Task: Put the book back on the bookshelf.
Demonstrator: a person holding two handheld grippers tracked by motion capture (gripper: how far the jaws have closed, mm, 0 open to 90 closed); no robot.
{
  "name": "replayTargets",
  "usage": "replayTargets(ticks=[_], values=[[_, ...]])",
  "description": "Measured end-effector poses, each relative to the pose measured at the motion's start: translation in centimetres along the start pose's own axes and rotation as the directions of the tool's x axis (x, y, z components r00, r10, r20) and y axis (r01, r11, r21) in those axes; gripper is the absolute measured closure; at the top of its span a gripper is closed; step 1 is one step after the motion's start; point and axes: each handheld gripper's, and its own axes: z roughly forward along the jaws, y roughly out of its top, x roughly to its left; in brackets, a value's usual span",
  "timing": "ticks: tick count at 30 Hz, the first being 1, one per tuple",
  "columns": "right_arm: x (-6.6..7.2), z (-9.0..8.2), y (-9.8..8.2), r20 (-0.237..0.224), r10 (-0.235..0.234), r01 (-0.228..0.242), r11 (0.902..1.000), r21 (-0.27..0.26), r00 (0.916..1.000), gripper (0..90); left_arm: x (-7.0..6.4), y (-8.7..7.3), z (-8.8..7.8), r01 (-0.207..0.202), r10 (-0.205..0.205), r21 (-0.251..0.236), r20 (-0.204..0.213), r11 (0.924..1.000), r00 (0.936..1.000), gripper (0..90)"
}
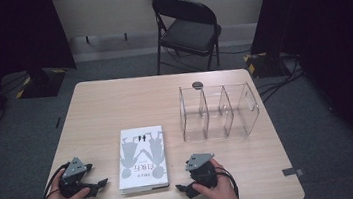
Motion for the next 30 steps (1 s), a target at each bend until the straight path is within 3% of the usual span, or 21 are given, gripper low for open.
replayTargets(ticks=[5,6,7,14,15,17,18,19,20,21,23,24,25,26,27,28,30], values=[[0.0,0.0,0.0,0.000,0.000,0.000,1.0000,0.000,1.0000,10.3,-0.3,0.0,0.1,0.009,-0.009,-0.005,-0.002,0.9999,1.0000,14.5],[0.0,0.0,0.0,0.000,0.000,0.000,1.0000,0.000,1.0000,10.3,-0.3,0.0,0.0,-0.006,0.006,-0.003,-0.005,1.0000,1.0000,13.9],[0.0,0.0,0.0,0.000,0.000,0.000,1.0000,0.000,1.0000,10.3,-0.5,0.0,0.1,0.004,-0.004,-0.003,0.003,1.0000,1.0000,13.6],[-0.1,0.0,0.0,-0.004,-0.004,0.004,1.0000,0.001,1.0000,10.2,-1.3,0.0,0.0,-0.043,0.043,0.006,0.050,0.9990,0.9978,11.7],[-0.1,0.0,0.0,-0.007,-0.008,0.008,1.0000,-0.003,0.9999,10.2,-1.4,0.0,0.0,-0.046,0.045,0.009,0.068,0.9989,0.9967,11.4],[-0.1,0.1,0.1,-0.007,-0.006,0.006,1.0000,-0.002,1.0000,10.2,-1.5,0.1,-0.1,-0.088,0.087,0.018,0.069,0.9960,0.9939,11.3],[-0.1,0.1,0.1,-0.007,-0.005,0.005,1.0000,-0.001,1.0000,10.2,-1.9,0.1,-0.1,-0.070,0.068,0.015,0.096,0.9975,0.9931,11.3],[-0.1,0.1,0.1,-0.008,-0.004,0.004,1.0000,-0.001,1.0000,10.2,-1.9,0.1,-0.1,-0.094,0.092,0.015,0.097,0.9955,0.9910,11.6],[-0.1,0.1,0.1,-0.008,-0.006,0.006,1.0000,-0.001,0.9999,10.2,-2.1,0.1,-0.1,-0.075,0.073,0.014,0.115,0.9971,0.9907,13.1],[-0.2,0.1,0.1,-0.009,-0.006,0.006,1.0000,-0.001,0.9999,10.2,-2.1,0.3,-0.3,-0.115,0.112,0.025,0.109,0.9930,0.9877,15.6],[-0.2,0.1,0.1,-0.009,-0.006,0.006,1.0000,-0.001,0.9999,10.2,-2.7,0.3,-0.3,-0.111,0.107,0.024,0.134,0.9936,0.9852,16.1],[-0.2,0.1,0.1,-0.009,-0.007,0.007,1.0000,-0.001,0.9999,10.2,-2.9,0.3,-0.4,-0.140,0.133,0.042,0.145,0.9893,0.9804,16.2],[-0.2,0.1,0.1,-0.009,-0.006,0.006,1.0000,-0.001,0.9999,10.2,-3.2,0.3,-0.4,-0.128,0.121,0.038,0.152,0.9910,0.9810,16.5],[-0.2,0.1,0.1,-0.008,-0.006,0.006,1.0000,0.000,0.9999,10.2,-3.5,0.4,-0.5,-0.145,0.137,0.041,0.161,0.9885,0.9773,17.1],[-0.2,0.1,0.1,-0.009,-0.006,0.006,1.0000,-0.001,0.9999,10.2,-3.8,0.3,-0.4,-0.145,0.140,0.022,0.154,0.9892,0.9781,17.8],[-0.2,0.1,0.1,-0.009,-0.006,0.006,1.0000,-0.001,0.9999,10.2,-4.0,0.3,-0.5,-0.174,0.166,0.036,0.160,0.9840,0.9731,17.8],[-0.2,0.1,0.1,-0.008,-0.007,0.007,1.0000,-0.001,0.9999,10.3,-4.7,0.3,-0.5,-0.162,0.155,0.024,0.168,0.9866,0.9735,18.4]])
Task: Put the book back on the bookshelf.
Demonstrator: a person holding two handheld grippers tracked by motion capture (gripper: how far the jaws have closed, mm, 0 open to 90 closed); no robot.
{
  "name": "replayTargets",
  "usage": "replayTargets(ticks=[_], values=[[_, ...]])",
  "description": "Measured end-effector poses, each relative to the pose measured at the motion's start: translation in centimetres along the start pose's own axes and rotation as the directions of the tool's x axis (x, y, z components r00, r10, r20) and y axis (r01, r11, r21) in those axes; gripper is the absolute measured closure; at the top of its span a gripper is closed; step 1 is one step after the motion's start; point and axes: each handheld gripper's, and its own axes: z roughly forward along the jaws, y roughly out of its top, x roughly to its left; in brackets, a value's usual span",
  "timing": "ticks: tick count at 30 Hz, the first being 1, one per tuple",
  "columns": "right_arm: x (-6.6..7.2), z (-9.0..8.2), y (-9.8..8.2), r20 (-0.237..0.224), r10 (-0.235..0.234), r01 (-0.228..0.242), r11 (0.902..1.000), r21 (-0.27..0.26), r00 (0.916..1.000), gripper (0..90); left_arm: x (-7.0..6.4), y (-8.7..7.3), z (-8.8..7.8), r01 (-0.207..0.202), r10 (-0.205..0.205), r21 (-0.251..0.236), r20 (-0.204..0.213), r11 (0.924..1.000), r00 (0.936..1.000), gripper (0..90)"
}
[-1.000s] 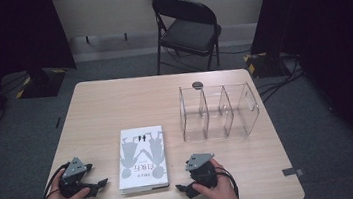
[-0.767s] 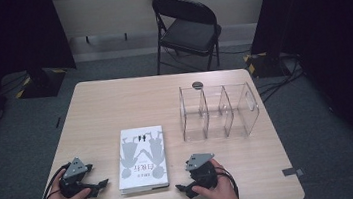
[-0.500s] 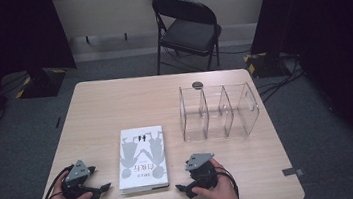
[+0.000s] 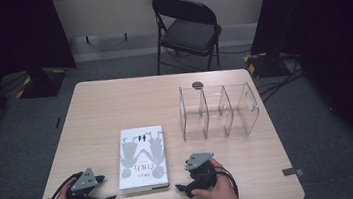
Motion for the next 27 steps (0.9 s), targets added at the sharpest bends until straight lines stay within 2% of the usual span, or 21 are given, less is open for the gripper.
replayTargets(ticks=[1,2,6,7,10,11,12,13,14,16,19,20,22,27], values=[[0.0,0.0,0.0,0.000,0.001,-0.001,1.0000,0.000,1.0000,10.2,-0.2,0.1,0.0,-0.015,0.015,0.008,0.017,0.9999,0.9997,18.4],[0.0,0.0,0.0,0.000,0.001,-0.001,1.0000,0.000,1.0000,10.2,-0.4,0.3,0.1,-0.036,0.036,0.012,0.010,0.9993,0.9993,18.6],[0.0,0.0,0.0,0.003,-0.001,0.001,1.0000,-0.001,1.0000,10.5,-0.9,0.7,0.3,-0.058,0.058,0.000,-0.008,0.9983,0.9983,18.8],[0.1,0.0,0.0,0.004,-0.001,0.001,1.0000,-0.001,1.0000,10.6,-0.9,0.8,0.4,-0.050,0.050,-0.019,-0.002,0.9986,0.9987,18.8],[0.3,0.2,0.2,0.000,-0.006,0.006,1.0000,-0.001,1.0000,10.8,-1.0,1.1,0.7,-0.059,0.059,-0.022,-0.037,0.9980,0.9976,18.1],[0.4,0.3,0.3,-0.003,-0.007,0.007,1.0000,-0.003,1.0000,10.8,-1.1,1.1,1.0,-0.044,0.043,-0.023,-0.026,0.9988,0.9987,18.1],[0.5,0.4,0.4,-0.003,-0.009,0.009,1.0000,-0.003,1.0000,10.8,-1.1,1.2,1.2,-0.045,0.045,-0.017,-0.016,0.9988,0.9989,18.2],[0.7,0.5,0.5,-0.002,-0.006,0.006,1.0000,-0.003,1.0000,10.8,-1.1,1.3,1.3,-0.062,0.061,-0.023,-0.032,0.9978,0.9976,18.1],[0.7,0.6,0.6,-0.003,-0.007,0.007,1.0000,-0.002,1.0000,10.8,-1.2,1.4,1.4,-0.062,0.061,-0.027,-0.024,0.9977,0.9978,18.6],[0.9,0.9,0.8,-0.005,-0.013,0.013,0.9999,-0.002,0.9999,10.8,-1.3,1.6,1.5,-0.078,0.077,-0.033,-0.030,0.9964,0.9966,24.6],[1.3,1.2,1.1,-0.009,-0.008,0.008,1.0000,0.002,0.9999,10.8,-1.3,1.7,1.6,-0.073,0.072,-0.030,-0.038,0.9969,0.9967,26.1],[1.4,1.3,1.2,-0.010,-0.014,0.014,0.9999,-0.001,0.9998,10.8,-1.3,1.6,1.6,-0.053,0.051,-0.041,-0.040,0.9977,0.9979,26.2],[1.6,1.5,1.4,-0.015,-0.017,0.017,0.9999,-0.001,0.9997,10.8,-1.3,1.6,1.6,-0.047,0.045,-0.044,-0.041,0.9980,0.9981,26.9],[1.9,2.1,2.0,-0.018,-0.016,0.016,0.9999,0.004,0.9997,10.9,-1.4,1.7,1.7,-0.055,0.053,-0.049,-0.043,0.9972,0.9977,29.6]])
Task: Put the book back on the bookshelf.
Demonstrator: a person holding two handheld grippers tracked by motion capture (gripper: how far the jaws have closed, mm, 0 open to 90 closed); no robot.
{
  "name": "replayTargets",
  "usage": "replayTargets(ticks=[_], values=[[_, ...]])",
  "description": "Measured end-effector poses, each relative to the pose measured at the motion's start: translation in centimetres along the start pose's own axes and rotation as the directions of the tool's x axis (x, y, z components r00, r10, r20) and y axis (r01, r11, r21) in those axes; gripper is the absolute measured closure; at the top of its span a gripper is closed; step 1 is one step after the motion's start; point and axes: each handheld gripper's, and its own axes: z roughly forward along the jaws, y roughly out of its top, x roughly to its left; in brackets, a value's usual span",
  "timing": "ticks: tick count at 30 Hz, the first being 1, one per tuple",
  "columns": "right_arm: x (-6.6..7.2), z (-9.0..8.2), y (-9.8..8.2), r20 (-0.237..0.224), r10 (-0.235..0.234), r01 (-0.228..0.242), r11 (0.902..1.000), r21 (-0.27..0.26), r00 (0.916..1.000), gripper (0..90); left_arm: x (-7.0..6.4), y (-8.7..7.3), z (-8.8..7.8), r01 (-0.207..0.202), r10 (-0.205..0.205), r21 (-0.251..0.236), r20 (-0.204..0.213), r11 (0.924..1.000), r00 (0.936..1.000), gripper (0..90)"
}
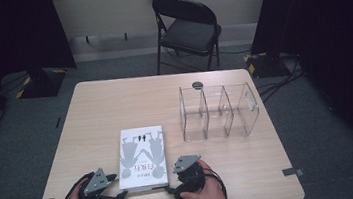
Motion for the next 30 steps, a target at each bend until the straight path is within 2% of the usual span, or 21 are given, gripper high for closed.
replayTargets(ticks=[1,3,5,6,10,11,13,14,16,20,23,24,26,27,28,29,30], values=[[0.0,0.1,0.1,-0.003,-0.007,0.007,1.0000,-0.003,1.0000,10.9,0.0,0.0,0.1,0.013,-0.013,-0.007,0.000,0.9999,0.9999,30.0],[0.1,0.3,0.3,-0.005,-0.010,0.010,0.9999,-0.003,0.9999,11.1,0.0,0.1,0.2,0.013,-0.013,-0.007,-0.003,0.9999,0.9999,30.6],[0.3,0.4,0.4,-0.007,-0.008,0.008,1.0000,-0.001,0.9999,12.0,-0.2,0.2,0.5,0.028,-0.028,-0.015,0.015,0.9995,0.9995,30.8],[0.3,0.5,0.5,-0.010,-0.015,0.015,0.9999,-0.006,0.9998,12.7,-0.2,0.3,0.5,0.011,-0.010,-0.012,0.011,0.9999,0.9999,31.9],[0.5,0.7,0.6,-0.010,-0.017,0.017,0.9998,-0.010,0.9998,13.0,-0.3,0.6,0.9,0.020,-0.020,-0.021,0.026,0.9996,0.9995,32.9],[0.5,0.7,0.7,-0.010,-0.018,0.018,0.9998,-0.010,0.9998,13.0,-0.2,0.6,0.9,0.019,-0.019,-0.002,0.032,0.9998,0.9993,33.0],[0.5,0.8,0.7,-0.011,-0.014,0.014,0.9999,-0.008,0.9998,13.3,-0.3,0.6,1.1,0.055,-0.054,-0.017,0.045,0.9983,0.9975,33.6],[0.5,0.8,0.7,-0.010,-0.014,0.014,0.9999,-0.008,0.9999,13.4,-0.3,0.7,1.2,0.059,-0.058,-0.018,0.055,0.9981,0.9968,33.6],[0.6,0.8,0.8,-0.010,-0.015,0.015,0.9998,-0.011,0.9998,13.7,-0.1,0.8,1.0,0.034,-0.034,0.006,0.046,0.9994,0.9983,33.7],[0.7,0.9,0.8,-0.008,-0.017,0.017,0.9998,-0.015,0.9998,15.9,-0.3,0.9,1.1,0.056,-0.056,0.004,0.045,0.9984,0.9974,33.9],[0.9,0.9,0.9,-0.016,-0.020,0.020,0.9996,-0.019,0.9997,18.1,-0.2,1.0,1.1,0.043,-0.044,0.021,0.050,0.9989,0.9978,34.0],[0.9,0.9,0.9,-0.015,-0.019,0.019,0.9996,-0.019,0.9997,18.1,-0.3,1.1,1.1,0.064,-0.065,0.018,0.047,0.9978,0.9967,34.0],[0.9,0.9,0.9,-0.016,-0.019,0.019,0.9997,-0.017,0.9997,18.0,-0.1,1.3,1.0,0.043,-0.045,0.041,0.048,0.9983,0.9978,33.9],[0.9,0.9,0.9,-0.017,-0.019,0.018,0.9997,-0.017,0.9997,18.0,-0.3,1.4,1.1,0.069,-0.071,0.044,0.051,0.9966,0.9961,33.9],[0.9,0.9,0.9,-0.017,-0.019,0.019,0.9997,-0.017,0.9997,18.0,-0.3,1.5,1.1,0.078,-0.080,0.041,0.052,0.9961,0.9954,33.9],[0.9,0.9,0.9,-0.016,-0.019,0.019,0.9997,-0.018,0.9997,18.0,-0.1,1.5,1.0,0.057,-0.060,0.056,0.050,0.9968,0.9969,33.9],[0.9,0.9,0.9,-0.015,-0.018,0.018,0.9997,-0.017,0.9997,18.0,-0.2,1.6,1.1,0.080,-0.083,0.044,0.053,0.9958,0.9952,33.9]])
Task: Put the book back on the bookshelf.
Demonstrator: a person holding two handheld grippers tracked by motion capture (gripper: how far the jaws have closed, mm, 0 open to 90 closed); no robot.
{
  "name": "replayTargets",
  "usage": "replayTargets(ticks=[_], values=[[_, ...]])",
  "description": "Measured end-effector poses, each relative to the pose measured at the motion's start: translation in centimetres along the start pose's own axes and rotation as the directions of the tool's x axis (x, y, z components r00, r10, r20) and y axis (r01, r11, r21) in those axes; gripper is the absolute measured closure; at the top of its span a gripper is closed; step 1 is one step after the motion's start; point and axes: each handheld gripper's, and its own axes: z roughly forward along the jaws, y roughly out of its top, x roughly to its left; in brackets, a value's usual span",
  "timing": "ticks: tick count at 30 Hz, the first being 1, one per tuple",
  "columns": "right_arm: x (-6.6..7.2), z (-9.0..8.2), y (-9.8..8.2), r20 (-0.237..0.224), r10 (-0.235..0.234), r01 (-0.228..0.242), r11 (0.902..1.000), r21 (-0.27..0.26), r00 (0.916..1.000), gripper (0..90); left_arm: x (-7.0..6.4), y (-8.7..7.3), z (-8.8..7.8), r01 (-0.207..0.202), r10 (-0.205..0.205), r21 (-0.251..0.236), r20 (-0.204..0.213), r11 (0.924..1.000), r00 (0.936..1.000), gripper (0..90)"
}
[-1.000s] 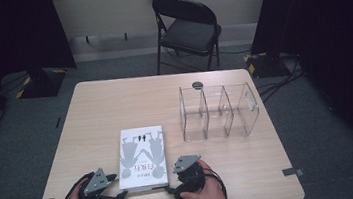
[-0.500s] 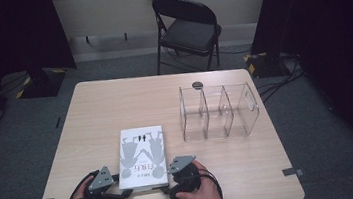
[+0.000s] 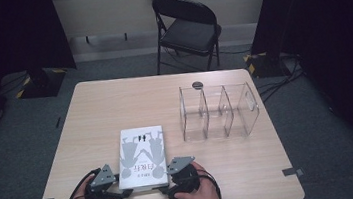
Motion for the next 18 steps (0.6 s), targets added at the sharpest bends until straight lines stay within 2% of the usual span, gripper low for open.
replayTargets(ticks=[3,4,6,8,9,11,15,17,18], values=[[0.0,0.0,0.0,0.003,0.004,-0.004,1.0000,-0.002,1.0000,17.6,0.2,0.2,0.0,-0.012,0.012,0.014,0.003,0.9998,0.9999,34.0],[0.0,0.0,0.0,0.007,0.004,-0.004,1.0000,-0.002,1.0000,17.6,0.1,0.2,0.1,0.002,-0.002,0.006,0.004,1.0000,1.0000,34.0],[0.0,0.1,0.0,0.012,0.011,-0.011,0.9999,-0.001,0.9999,17.4,0.1,0.4,0.1,-0.009,0.009,0.016,0.001,0.9998,1.0000,34.1],[-0.1,0.1,0.1,0.017,0.016,-0.016,0.9999,-0.001,0.9997,17.4,0.1,0.5,0.1,0.001,-0.001,0.004,-0.007,1.0000,1.0000,34.1],[-0.1,0.1,0.1,0.020,0.017,-0.017,0.9999,-0.002,0.9997,17.2,0.2,0.6,0.1,-0.012,0.013,0.020,-0.008,0.9997,0.9999,34.2],[-0.1,0.1,0.1,0.021,0.018,-0.018,0.9998,-0.001,0.9996,17.0,0.2,0.8,-0.1,-0.014,0.014,0.017,-0.008,0.9998,0.9999,34.2],[0.0,0.2,0.2,0.033,0.027,-0.027,0.9996,0.002,0.9991,15.9,0.1,1.4,-0.5,0.011,-0.011,-0.008,-0.009,0.9999,0.9999,34.2],[0.1,0.3,0.2,0.040,0.033,-0.033,0.9995,0.002,0.9987,15.5,0.2,1.6,-0.7,0.001,-0.001,-0.007,-0.004,1.0000,1.0000,34.3],[0.1,0.3,0.2,0.043,0.036,-0.037,0.9993,0.003,0.9984,15.1,0.2,1.6,-0.6,0.010,-0.010,-0.019,-0.005,0.9998,0.9999,34.3]])
